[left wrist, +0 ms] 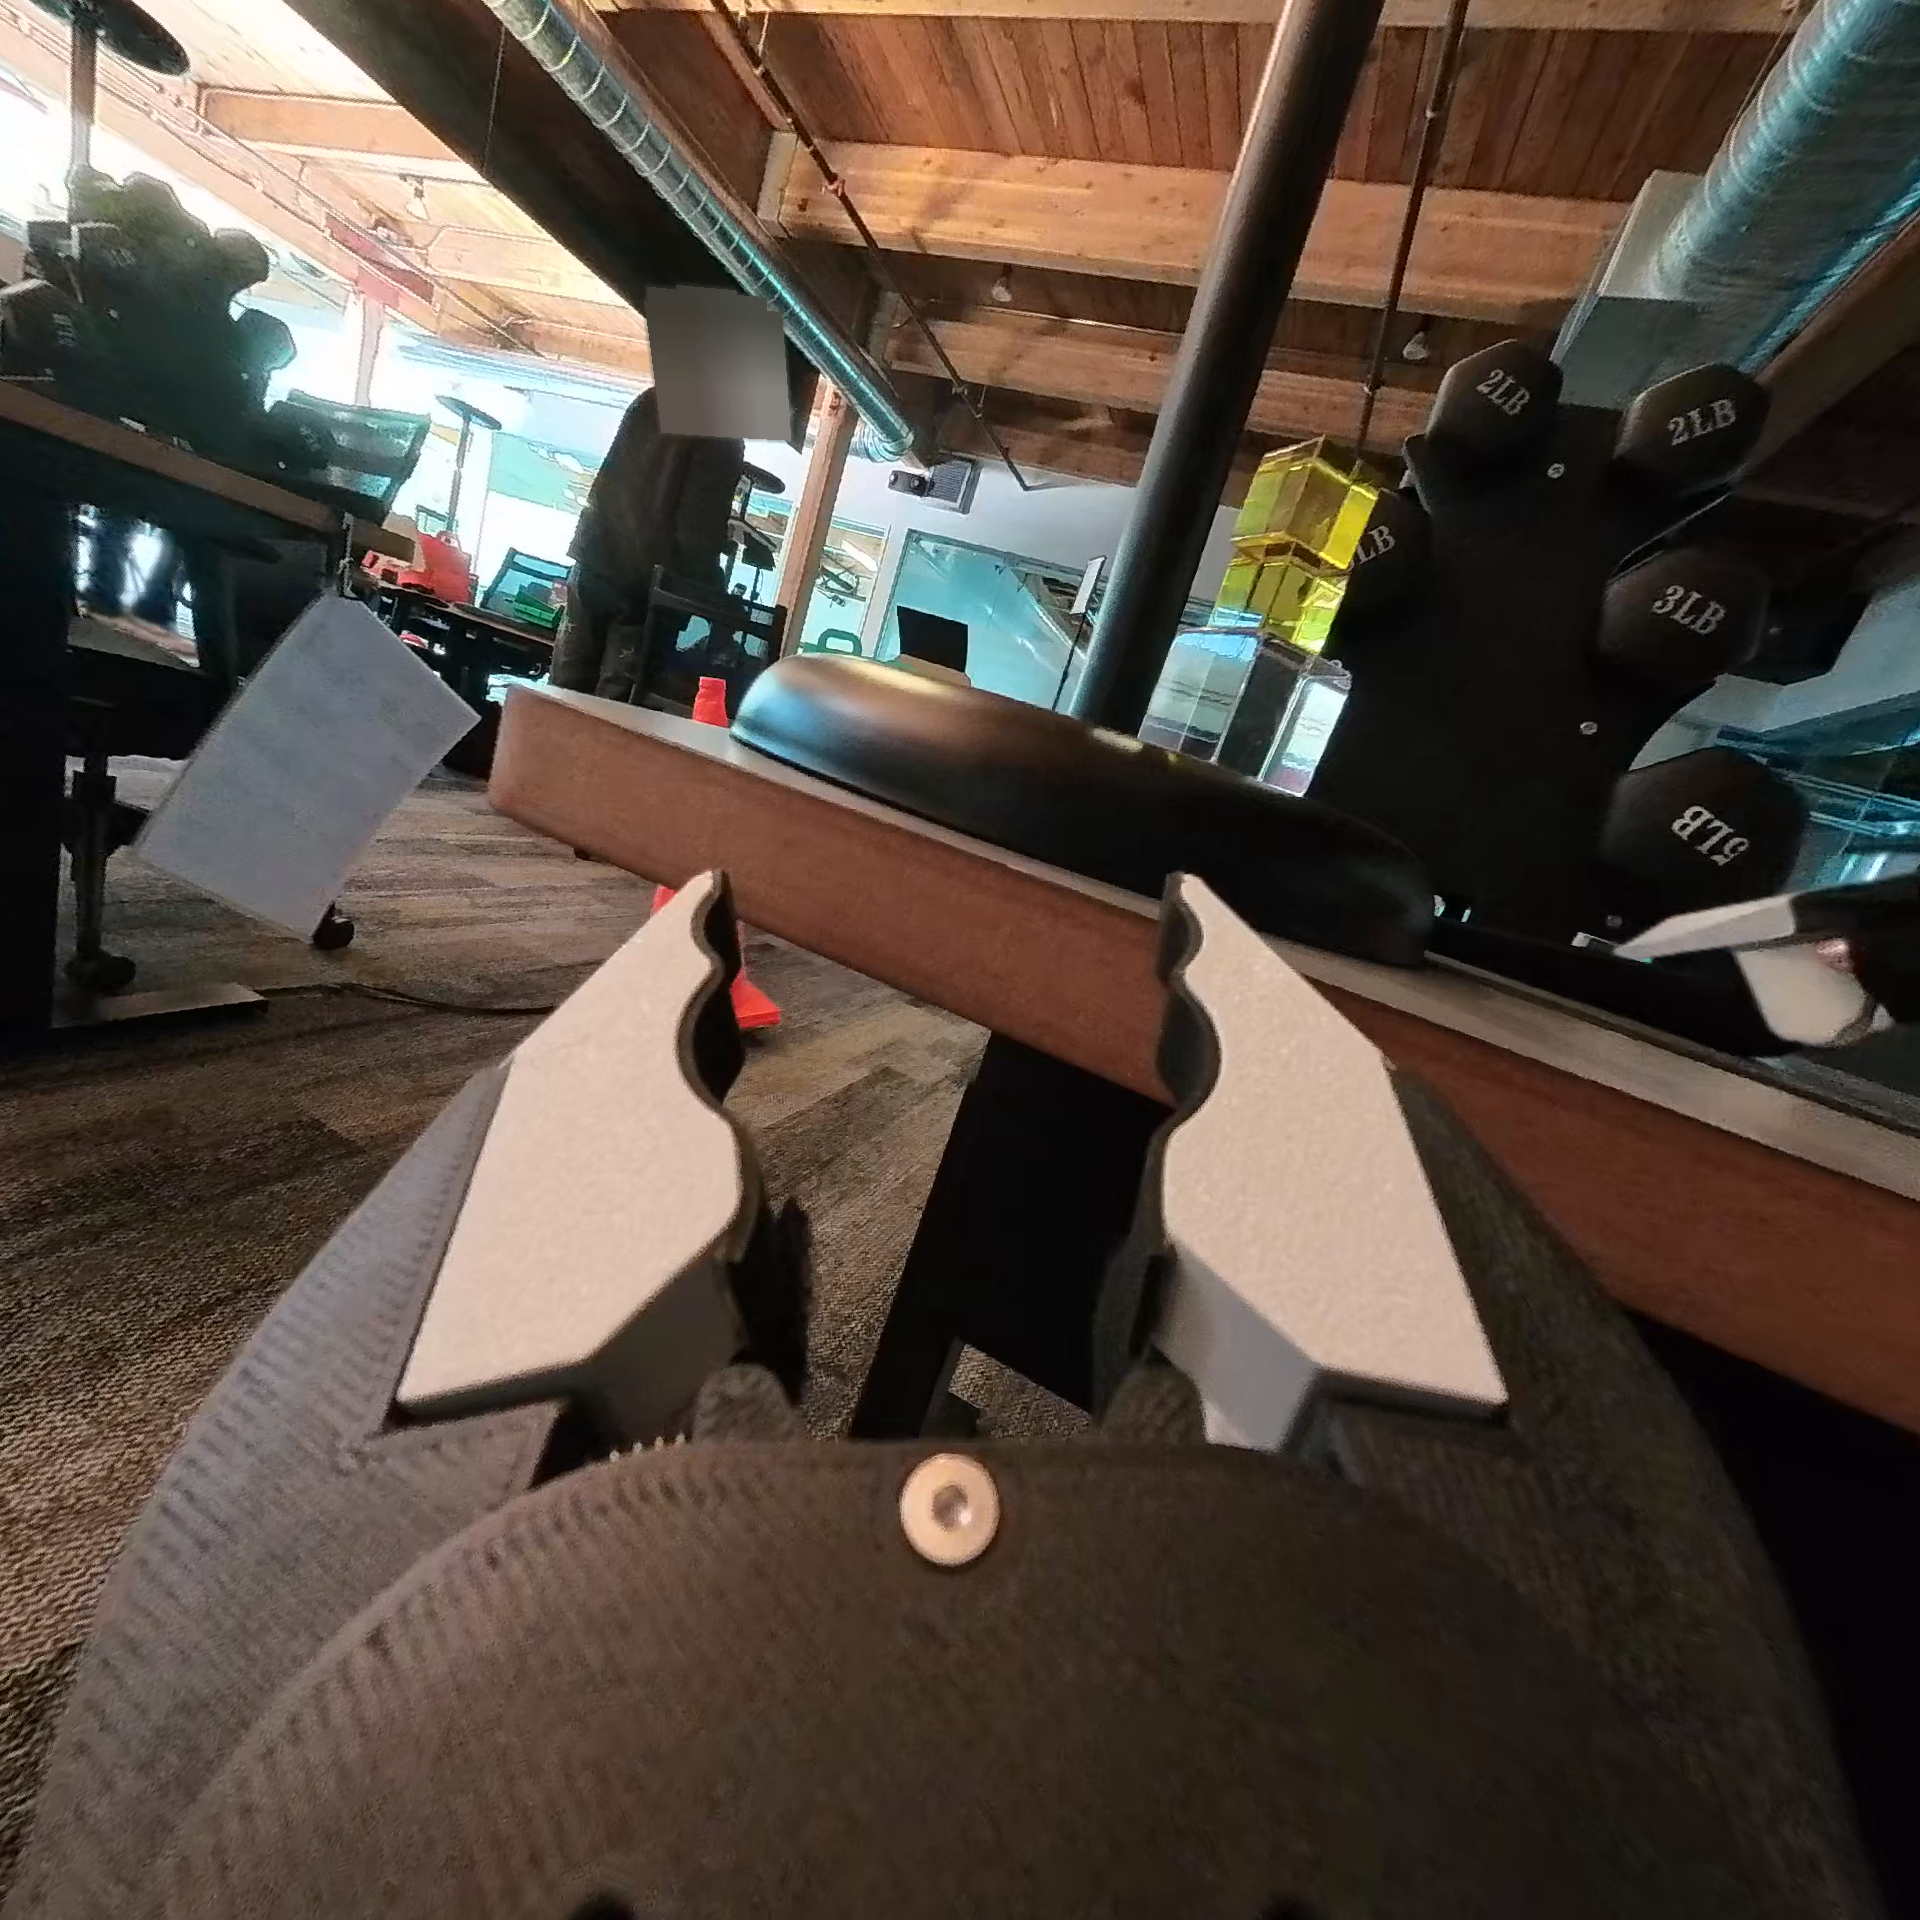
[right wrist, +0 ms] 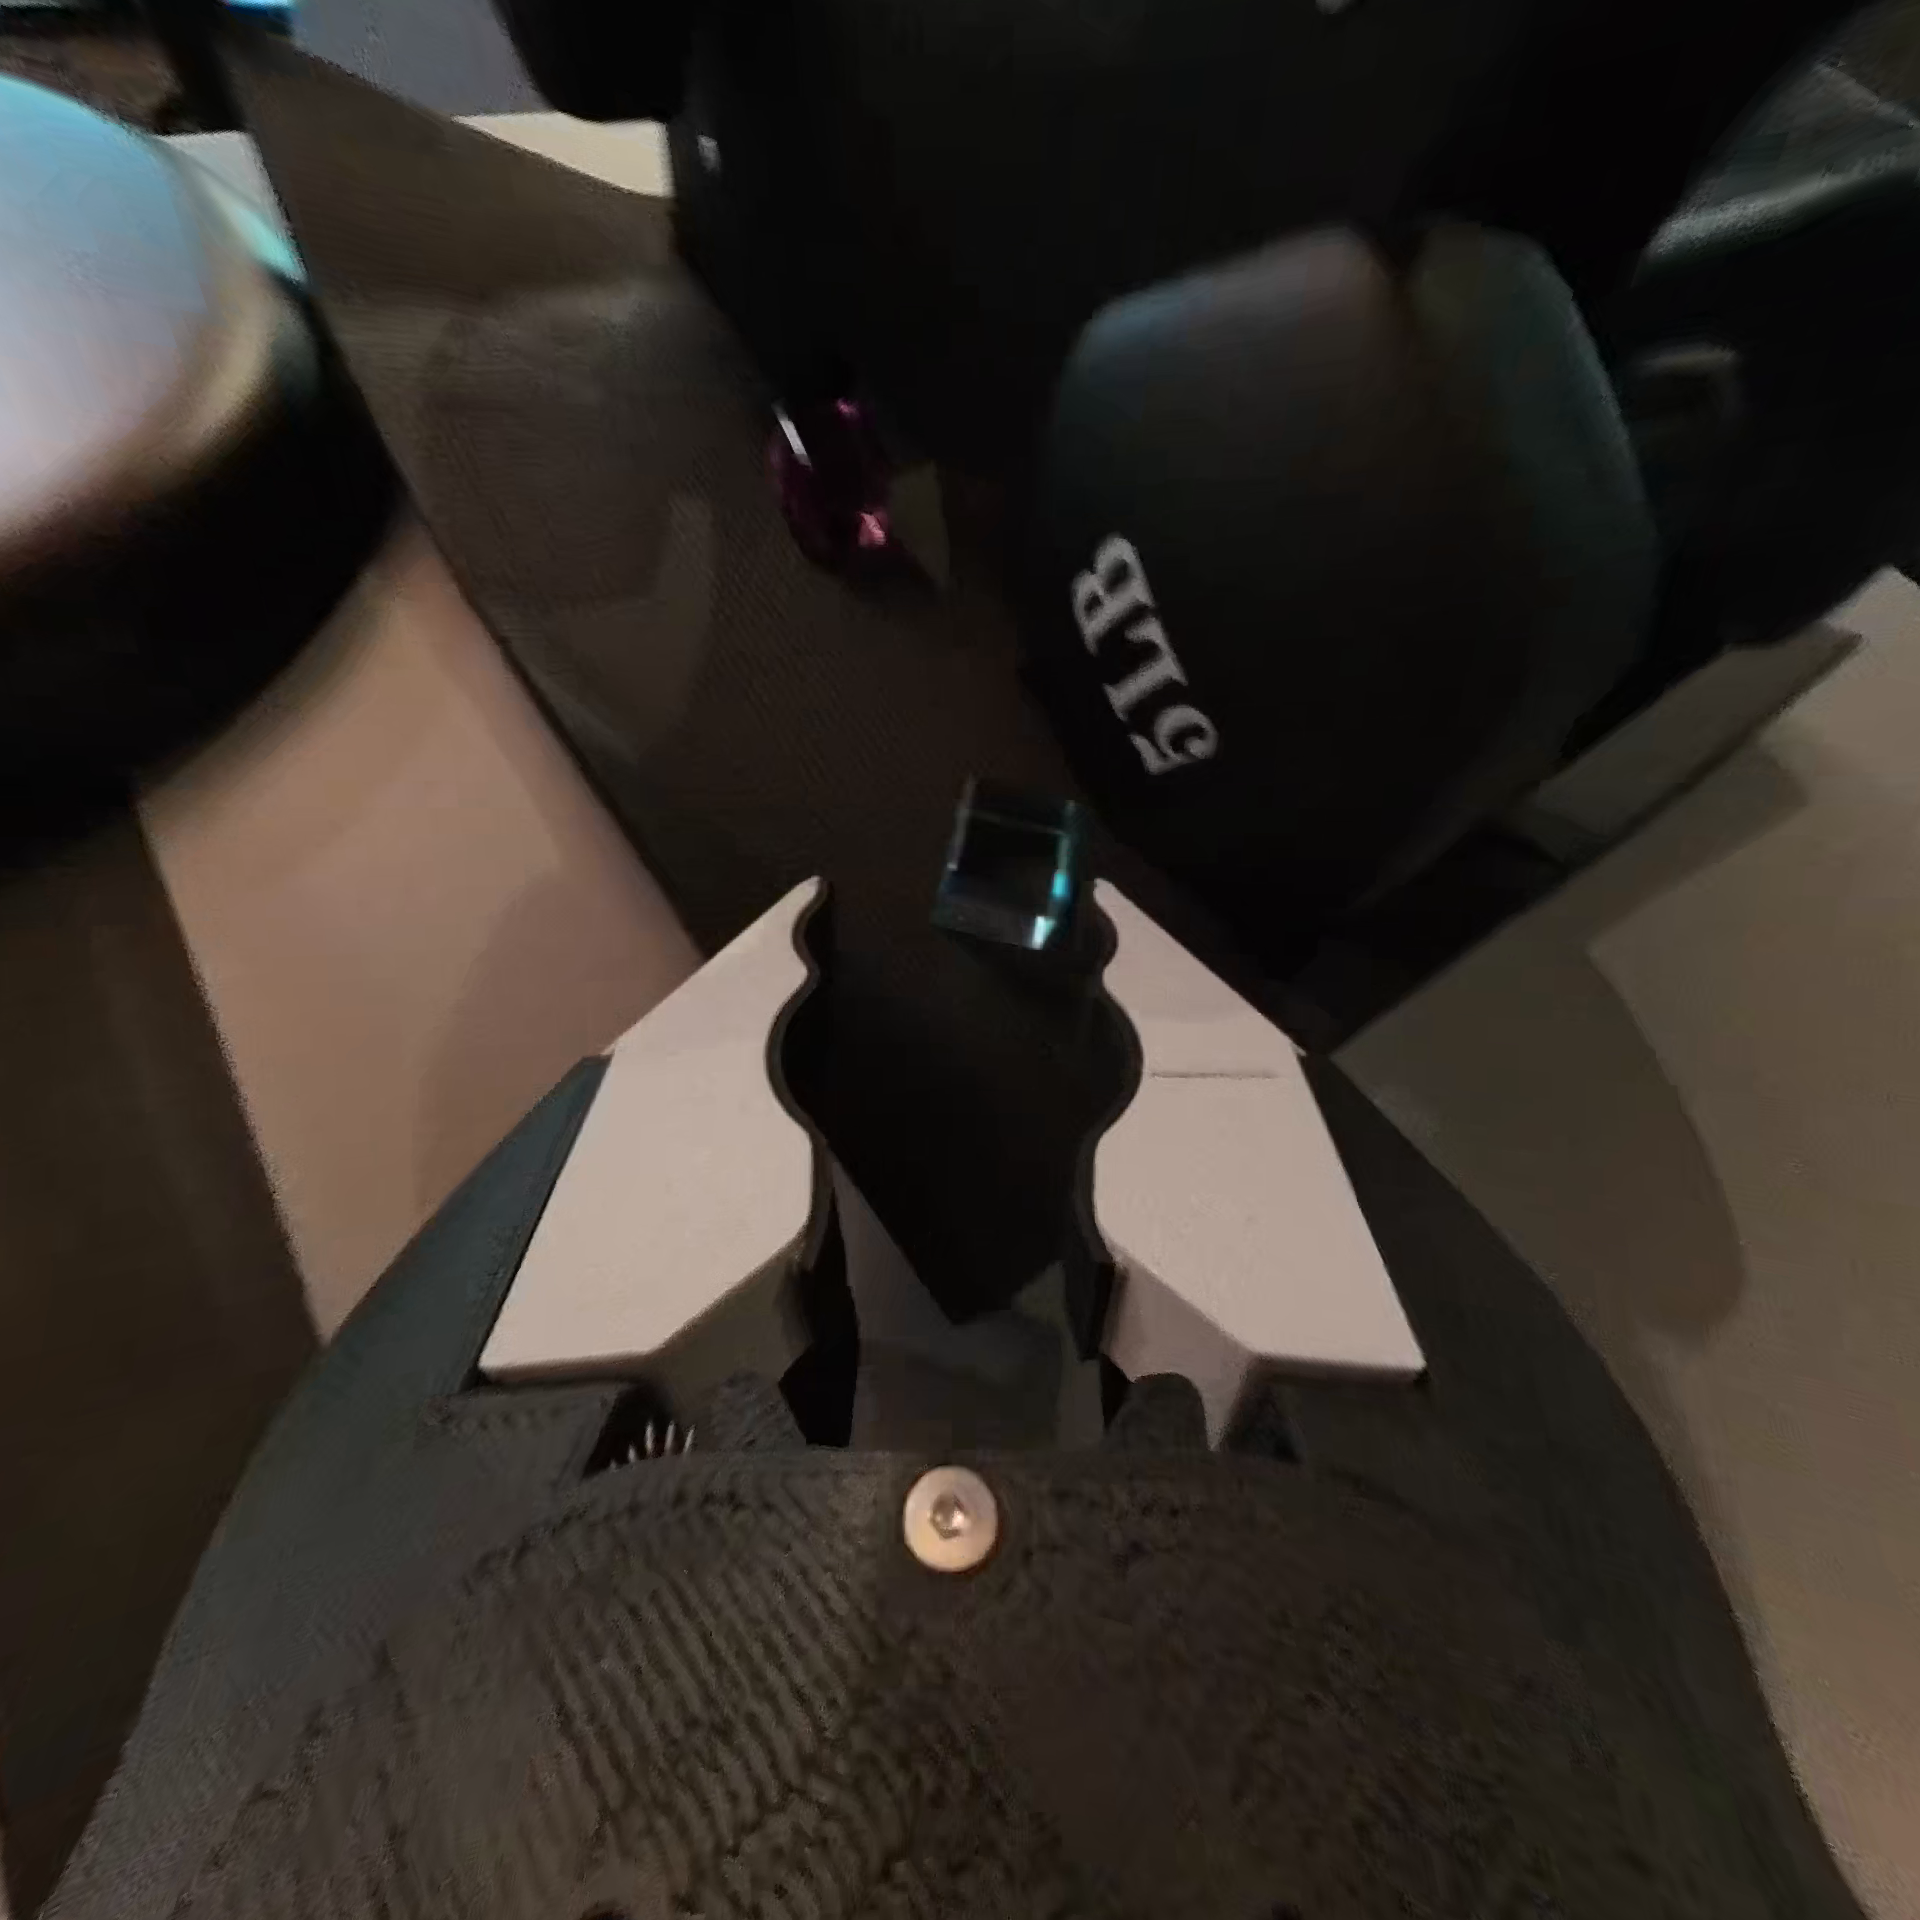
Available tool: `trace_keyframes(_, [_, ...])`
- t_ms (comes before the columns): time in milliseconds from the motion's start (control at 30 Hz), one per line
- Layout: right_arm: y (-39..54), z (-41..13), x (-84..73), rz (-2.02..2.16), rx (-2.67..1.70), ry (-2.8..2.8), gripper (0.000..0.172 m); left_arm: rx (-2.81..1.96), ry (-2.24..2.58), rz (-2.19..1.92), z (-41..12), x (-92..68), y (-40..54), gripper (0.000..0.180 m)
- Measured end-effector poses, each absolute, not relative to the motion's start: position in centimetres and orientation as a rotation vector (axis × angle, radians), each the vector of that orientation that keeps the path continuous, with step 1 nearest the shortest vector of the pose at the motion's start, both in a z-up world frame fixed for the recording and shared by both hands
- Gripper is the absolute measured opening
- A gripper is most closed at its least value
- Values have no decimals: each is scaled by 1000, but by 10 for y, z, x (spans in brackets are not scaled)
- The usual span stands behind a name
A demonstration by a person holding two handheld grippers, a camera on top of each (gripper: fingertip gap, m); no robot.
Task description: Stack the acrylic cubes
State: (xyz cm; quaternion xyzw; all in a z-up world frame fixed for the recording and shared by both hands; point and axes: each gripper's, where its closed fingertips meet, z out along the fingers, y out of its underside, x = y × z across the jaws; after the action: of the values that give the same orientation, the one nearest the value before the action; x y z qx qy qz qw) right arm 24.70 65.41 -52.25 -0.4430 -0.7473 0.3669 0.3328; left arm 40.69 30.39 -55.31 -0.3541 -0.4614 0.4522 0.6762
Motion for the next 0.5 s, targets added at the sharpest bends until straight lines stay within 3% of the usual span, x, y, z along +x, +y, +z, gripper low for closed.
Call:
trace_keyframes(167, [654,-535,242,994,-1293,-1977,50,-793,-1038,1011,-553,407,304,80])
trace_keyframes(500, [653,-529,233,1013,-1301,-1931,31,-797,-1039,1005,-553,407,305,80])
